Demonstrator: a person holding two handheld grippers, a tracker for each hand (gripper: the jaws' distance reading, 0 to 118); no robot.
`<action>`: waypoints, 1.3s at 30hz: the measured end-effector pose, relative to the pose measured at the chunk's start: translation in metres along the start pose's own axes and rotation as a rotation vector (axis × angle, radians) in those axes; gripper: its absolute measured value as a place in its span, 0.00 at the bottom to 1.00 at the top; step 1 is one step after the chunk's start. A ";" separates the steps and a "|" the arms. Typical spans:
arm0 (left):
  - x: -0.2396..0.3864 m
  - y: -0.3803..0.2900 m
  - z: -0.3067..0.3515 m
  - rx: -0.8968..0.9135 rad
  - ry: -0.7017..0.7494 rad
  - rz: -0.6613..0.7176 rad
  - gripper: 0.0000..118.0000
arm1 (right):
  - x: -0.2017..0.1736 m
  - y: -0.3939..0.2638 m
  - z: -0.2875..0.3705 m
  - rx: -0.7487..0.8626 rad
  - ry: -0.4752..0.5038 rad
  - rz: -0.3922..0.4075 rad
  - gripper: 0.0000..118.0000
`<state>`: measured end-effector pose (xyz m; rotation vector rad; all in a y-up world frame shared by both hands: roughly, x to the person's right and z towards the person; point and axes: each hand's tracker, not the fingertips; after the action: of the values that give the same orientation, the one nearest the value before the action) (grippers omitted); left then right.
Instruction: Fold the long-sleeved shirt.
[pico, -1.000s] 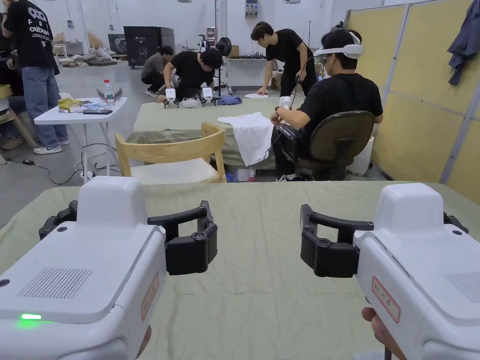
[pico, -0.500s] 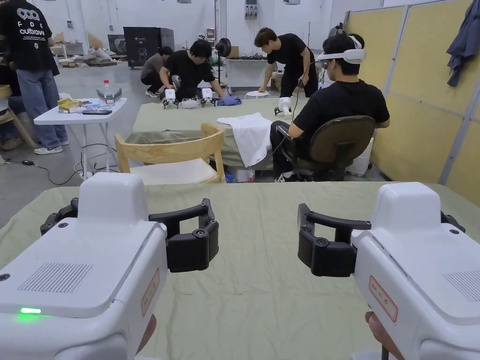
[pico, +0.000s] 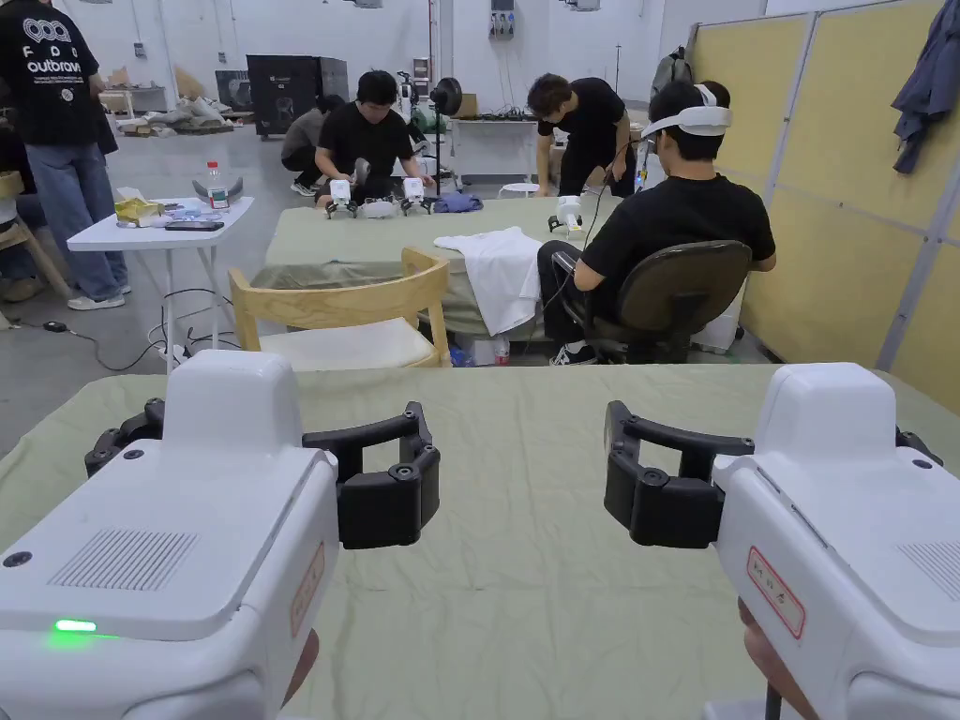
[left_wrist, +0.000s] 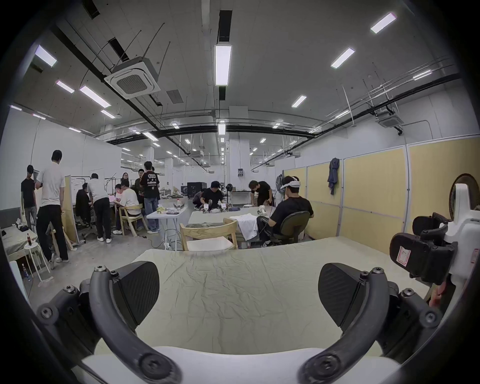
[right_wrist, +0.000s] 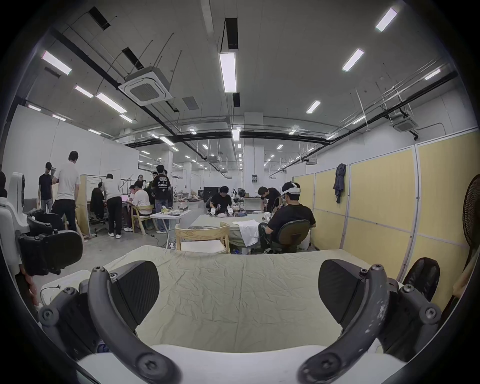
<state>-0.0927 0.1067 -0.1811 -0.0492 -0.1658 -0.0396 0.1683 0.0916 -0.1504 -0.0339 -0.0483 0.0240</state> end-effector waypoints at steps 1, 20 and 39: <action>0.000 0.000 0.000 0.001 -0.001 0.004 1.00 | 0.000 0.000 0.000 -0.003 0.002 0.001 1.00; -0.004 -0.001 -0.003 0.002 0.007 0.014 1.00 | 0.000 -0.004 -0.004 -0.009 0.003 -0.011 1.00; 0.005 -0.009 -0.003 -0.037 -0.043 0.025 0.00 | -0.009 -0.011 -0.003 -0.040 0.004 0.001 0.01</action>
<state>-0.0875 0.0970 -0.1825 -0.0886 -0.2073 -0.0165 0.1601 0.0800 -0.1536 -0.0740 -0.0446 0.0240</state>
